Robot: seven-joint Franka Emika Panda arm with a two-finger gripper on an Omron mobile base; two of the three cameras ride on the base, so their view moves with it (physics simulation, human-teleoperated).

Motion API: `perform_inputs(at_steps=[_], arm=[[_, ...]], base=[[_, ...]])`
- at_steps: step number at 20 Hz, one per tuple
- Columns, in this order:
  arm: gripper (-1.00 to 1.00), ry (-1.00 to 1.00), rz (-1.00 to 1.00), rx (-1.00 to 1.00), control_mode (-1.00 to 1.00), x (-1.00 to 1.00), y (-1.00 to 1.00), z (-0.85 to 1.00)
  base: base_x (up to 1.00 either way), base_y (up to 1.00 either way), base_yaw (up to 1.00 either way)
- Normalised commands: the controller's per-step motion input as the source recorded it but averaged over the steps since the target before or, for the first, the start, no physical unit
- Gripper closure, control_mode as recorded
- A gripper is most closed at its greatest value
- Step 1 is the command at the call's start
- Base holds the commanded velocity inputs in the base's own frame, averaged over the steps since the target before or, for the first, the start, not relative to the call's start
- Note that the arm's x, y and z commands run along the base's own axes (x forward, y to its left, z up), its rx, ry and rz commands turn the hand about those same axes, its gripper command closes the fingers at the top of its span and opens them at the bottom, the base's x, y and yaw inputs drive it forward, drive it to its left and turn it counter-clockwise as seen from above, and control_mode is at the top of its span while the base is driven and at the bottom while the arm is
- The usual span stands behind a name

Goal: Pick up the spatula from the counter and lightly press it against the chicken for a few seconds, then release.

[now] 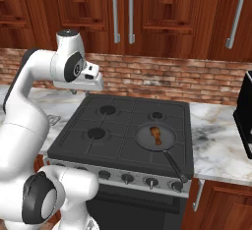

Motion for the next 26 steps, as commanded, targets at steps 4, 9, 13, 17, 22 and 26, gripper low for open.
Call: perform_inputs(at_steps=[4, 9, 13, 17, 22, 26], arm=[[-1.00, 0.00, 0.00, 0.00, -1.00, -0.05, 0.00, 0.00], [-1.00, 0.00, 0.00, 0.00, -1.00, -0.21, 0.02, 0.00], [-1.00, -0.02, 0.00, 0.00, -1.00, -0.37, 0.12, 0.00], [-1.00, -0.04, 0.00, 0.00, -1.00, -0.40, 0.18, 0.00], [-1.00, -0.02, 0.00, 0.00, -1.00, -0.37, 0.29, 0.00], [-1.00, 0.00, -0.01, 0.00, -1.00, -0.36, 0.37, 0.00]], base=[[0.00, 0.00, 0.00], [0.00, 0.00, 0.00], [0.00, 0.00, 0.00], [0.00, 0.00, 0.00], [0.00, 0.00, 0.00], [0.00, 0.00, 0.00]])
